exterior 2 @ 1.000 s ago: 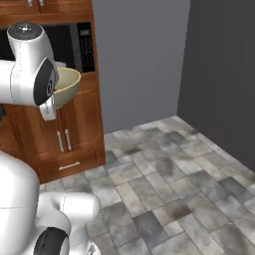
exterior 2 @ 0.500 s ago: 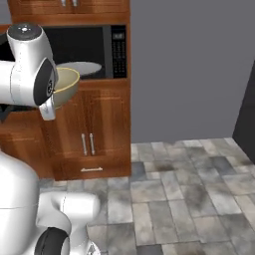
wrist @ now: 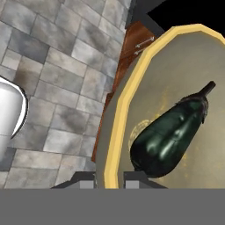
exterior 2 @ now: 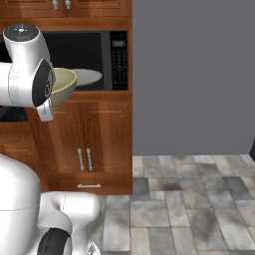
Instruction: Pick the eggplant from the sink and place it in the bowl. Then pick the bowl and place it in the microwave. Then close the microwave door and press the start button.
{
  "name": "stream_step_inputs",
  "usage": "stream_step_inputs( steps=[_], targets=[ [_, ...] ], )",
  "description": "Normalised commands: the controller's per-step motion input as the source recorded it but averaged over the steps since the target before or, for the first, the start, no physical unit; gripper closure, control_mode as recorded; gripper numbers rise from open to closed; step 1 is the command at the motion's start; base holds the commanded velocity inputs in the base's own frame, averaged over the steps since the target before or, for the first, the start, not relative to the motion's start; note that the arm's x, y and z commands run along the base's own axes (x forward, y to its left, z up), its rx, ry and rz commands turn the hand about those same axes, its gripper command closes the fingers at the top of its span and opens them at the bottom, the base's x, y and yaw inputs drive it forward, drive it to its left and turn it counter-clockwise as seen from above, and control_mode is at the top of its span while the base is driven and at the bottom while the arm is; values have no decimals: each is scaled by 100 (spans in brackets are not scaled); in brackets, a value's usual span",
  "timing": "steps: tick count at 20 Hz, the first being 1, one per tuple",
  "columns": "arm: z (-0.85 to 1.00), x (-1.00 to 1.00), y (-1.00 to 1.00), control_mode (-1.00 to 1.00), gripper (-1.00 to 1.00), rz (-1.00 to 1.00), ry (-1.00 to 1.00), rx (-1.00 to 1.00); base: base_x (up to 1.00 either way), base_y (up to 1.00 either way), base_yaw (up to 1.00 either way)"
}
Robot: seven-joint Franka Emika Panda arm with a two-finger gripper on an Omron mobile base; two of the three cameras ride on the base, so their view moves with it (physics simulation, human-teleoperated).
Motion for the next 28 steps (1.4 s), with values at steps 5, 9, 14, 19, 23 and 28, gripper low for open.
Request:
stream_step_inputs(
  steps=[5, 9, 14, 19, 23, 28],
  targets=[
    [0, 0, 0, 100, 100, 0, 0, 0, 78, 19, 0],
    [0, 0, 0, 100, 100, 0, 0, 0, 69, 3, 1],
    [0, 0, 0, 100, 100, 0, 0, 0, 36, 5, 18],
    [0, 0, 0, 100, 100, 0, 0, 0, 28, 8, 23],
    [0, 0, 0, 100, 100, 0, 0, 0, 40, 20, 10],
    [0, 0, 0, 100, 100, 0, 0, 0, 30, 48, 0]
  ],
)
